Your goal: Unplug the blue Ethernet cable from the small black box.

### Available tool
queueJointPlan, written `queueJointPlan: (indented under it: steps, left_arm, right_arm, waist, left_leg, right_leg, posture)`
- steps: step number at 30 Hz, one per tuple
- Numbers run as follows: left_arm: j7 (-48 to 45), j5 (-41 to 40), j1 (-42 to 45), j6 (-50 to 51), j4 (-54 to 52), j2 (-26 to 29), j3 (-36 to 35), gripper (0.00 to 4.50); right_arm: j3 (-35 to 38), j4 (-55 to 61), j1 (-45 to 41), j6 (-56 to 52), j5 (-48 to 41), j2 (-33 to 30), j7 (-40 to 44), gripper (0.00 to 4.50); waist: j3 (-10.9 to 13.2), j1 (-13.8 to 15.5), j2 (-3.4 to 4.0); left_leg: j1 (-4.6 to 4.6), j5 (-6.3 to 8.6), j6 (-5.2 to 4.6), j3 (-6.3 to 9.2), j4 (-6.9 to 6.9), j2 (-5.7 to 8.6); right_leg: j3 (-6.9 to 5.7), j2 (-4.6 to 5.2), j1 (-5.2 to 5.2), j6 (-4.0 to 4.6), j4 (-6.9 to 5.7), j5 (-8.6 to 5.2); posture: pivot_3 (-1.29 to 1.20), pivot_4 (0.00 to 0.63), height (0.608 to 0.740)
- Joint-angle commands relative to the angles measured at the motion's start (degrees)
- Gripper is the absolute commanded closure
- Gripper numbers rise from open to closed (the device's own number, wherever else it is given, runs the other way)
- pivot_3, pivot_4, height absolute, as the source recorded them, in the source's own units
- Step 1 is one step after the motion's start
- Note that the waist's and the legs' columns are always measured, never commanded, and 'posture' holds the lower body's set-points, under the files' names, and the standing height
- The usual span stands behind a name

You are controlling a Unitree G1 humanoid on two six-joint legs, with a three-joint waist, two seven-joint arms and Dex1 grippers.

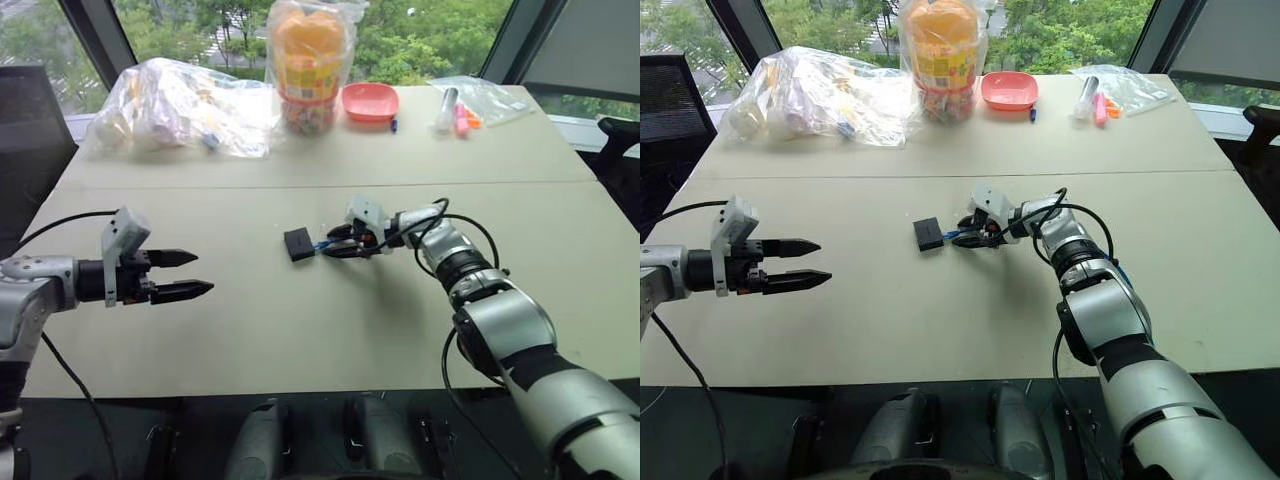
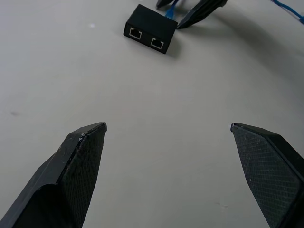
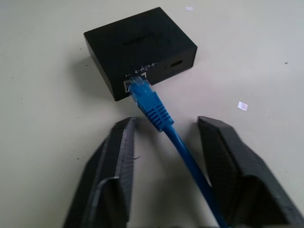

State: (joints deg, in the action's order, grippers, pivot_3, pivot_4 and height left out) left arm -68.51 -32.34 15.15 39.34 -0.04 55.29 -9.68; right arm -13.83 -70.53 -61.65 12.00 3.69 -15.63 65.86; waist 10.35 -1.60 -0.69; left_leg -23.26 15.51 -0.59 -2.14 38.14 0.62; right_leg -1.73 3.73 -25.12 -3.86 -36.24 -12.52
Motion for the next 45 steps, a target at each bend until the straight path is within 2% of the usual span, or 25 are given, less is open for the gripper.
queueJointPlan:
  steps: [1,3,8,10,12,16,20,28,31,39,42,43,45]
  left_arm:
    - [0.9,1.8,3.9,-1.9,3.5,-1.5,1.1,0.09]
    - [1.3,2.7,6.8,-2.8,6.8,-3.0,2.0,0.09]
    - [-1.1,5.3,19.9,-6.1,22.0,-10.6,6.2,0.09]
    - [-2.7,6.5,23.9,-7.4,27.1,-12.9,7.4,0.09]
    - [-3.5,6.6,32.0,-8.1,36.6,-18.4,7.5,0.09]
    - [-6.5,6.3,44.6,-9.4,52.6,-25.8,5.6,0.09]
    - [-9.0,7.7,53.0,-11.1,62.7,-29.5,4.6,0.09]
    - [-10.9,12.9,61.0,-16.1,71.4,-32.2,4.7,0.09]
    - [-12.1,14.2,62.1,-16.8,72.5,-32.8,4.5,0.81]
    - [-14.7,16.2,62.7,-16.9,73.3,-33.8,3.5,3.98]
    - [-14.2,16.9,62.4,-16.8,73.4,-33.9,3.1,4.01]
    - [-14.3,17.2,62.1,-16.7,73.4,-33.8,3.0,4.01]
    - [-14.6,17.6,61.6,-16.9,73.1,-33.7,3.0,4.01]
  right_arm:
    - [-0.2,0.3,0.8,4.1,3.0,-1.4,-4.0,4.30]
    - [-0.7,1.8,1.4,8.4,4.8,-3.0,-7.2,4.30]
    - [-1.0,14.5,5.0,24.7,12.8,-10.4,-26.2,4.30]
    - [-0.6,18.6,6.4,26.5,13.9,-11.6,-29.8,4.30]
    - [-0.1,25.6,8.9,28.5,16.7,-14.1,-34.8,4.30]
    - [0.2,34.3,11.8,28.9,21.0,-16.2,-41.6,4.30]
    - [0.4,38.9,13.6,27.1,22.1,-16.6,-43.9,4.30]
    - [0.4,44.6,15.7,24.6,20.9,-16.3,-43.8,4.30]
    - [0.3,46.5,16.7,23.9,20.8,-16.3,-43.7,4.35]
    - [0.1,51.5,18.7,21.4,19.7,-16.3,-42.0,4.35]
    - [0.4,53.1,19.9,20.4,17.8,-16.6,-40.2,3.31]
    - [1.4,54.0,21.1,17.8,15.9,-16.8,-39.0,2.70]
    - [4.9,56.1,24.8,10.0,12.0,-17.2,-37.6,1.87]
  waist:
    - [0.0,-0.1,0.00]
    - [0.0,0.2,0.00]
    - [0.0,1.2,0.00]
    - [0.0,0.8,-0.01]
    - [0.0,0.8,-0.02]
    - [0.0,0.5,-0.08]
    - [0.1,0.3,-0.11]
    - [0.1,0.6,-0.14]
    - [0.1,0.7,-0.16]
    - [0.1,0.7,-0.19]
    - [0.1,0.6,-0.19]
    - [0.1,0.6,-0.20]
    - [0.1,0.8,-0.21]
  left_leg:
    - [-0.01,-0.03,0.04,0.02,0.00,0.00]
    - [-0.01,-0.06,0.09,0.02,0.01,0.00]
    - [-0.15,-0.10,0.12,0.02,0.08,0.06]
    - [-0.20,-0.26,0.35,-0.04,0.08,0.09]
    - [-0.19,-0.26,0.35,-0.20,0.08,0.00]
    - [-0.18,-0.25,0.28,-0.39,0.10,-0.06]
    - [-0.15,-0.05,-0.10,-0.52,0.13,-0.11]
    - [-0.15,-0.04,-0.12,-0.53,0.15,-0.18]
    - [-0.16,-0.04,-0.13,-0.53,0.17,-0.18]
    - [-0.16,-0.03,-0.15,-0.52,0.18,-0.18]
    - [-0.16,-0.03,-0.15,-0.51,0.18,-0.18]
    - [-0.16,-0.03,-0.15,-0.51,0.18,-0.19]
    - [-0.16,-0.03,-0.15,-0.49,0.18,-0.19]
  right_leg:
    - [-0.02,0.00,0.00,0.03,0.00,0.02]
    - [-0.01,0.00,0.00,0.09,-0.01,0.06]
    - [-0.04,0.01,-0.09,0.11,-0.01,0.08]
    - [-0.04,-0.02,-0.14,0.07,-0.01,0.10]
    - [-0.02,-0.12,-0.17,0.06,-0.01,0.10]
    - [-0.03,-0.34,-0.19,0.01,-0.04,0.09]
    - [0.07,-0.45,-0.19,-0.04,-0.03,0.10]
    - [0.09,-0.54,-0.20,-0.05,-0.02,0.10]
    - [0.10,-0.53,-0.20,-0.06,-0.02,0.10]
    - [0.10,-0.54,-0.19,-0.06,-0.02,0.10]
    - [0.10,-0.55,-0.20,-0.06,-0.02,0.10]
    - [0.10,-0.55,-0.20,-0.06,-0.02,0.10]
    - [0.10,-0.55,-0.19,-0.06,-0.02,0.10]
  posture:
    - [0.00,0.150,0.740]
    - [0.00,0.150,0.740]
    - [0.00,0.150,0.740]
    - [0.00,0.150,0.740]
    - [0.00,0.150,0.740]
    - [0.00,0.150,0.740]
    - [0.00,0.150,0.740]
    - [0.00,0.150,0.740]
    - [0.00,0.150,0.740]
    - [0.00,0.150,0.740]
    - [0.00,0.150,0.740]
    - [0.00,0.150,0.740]
    - [0.00,0.150,0.740]
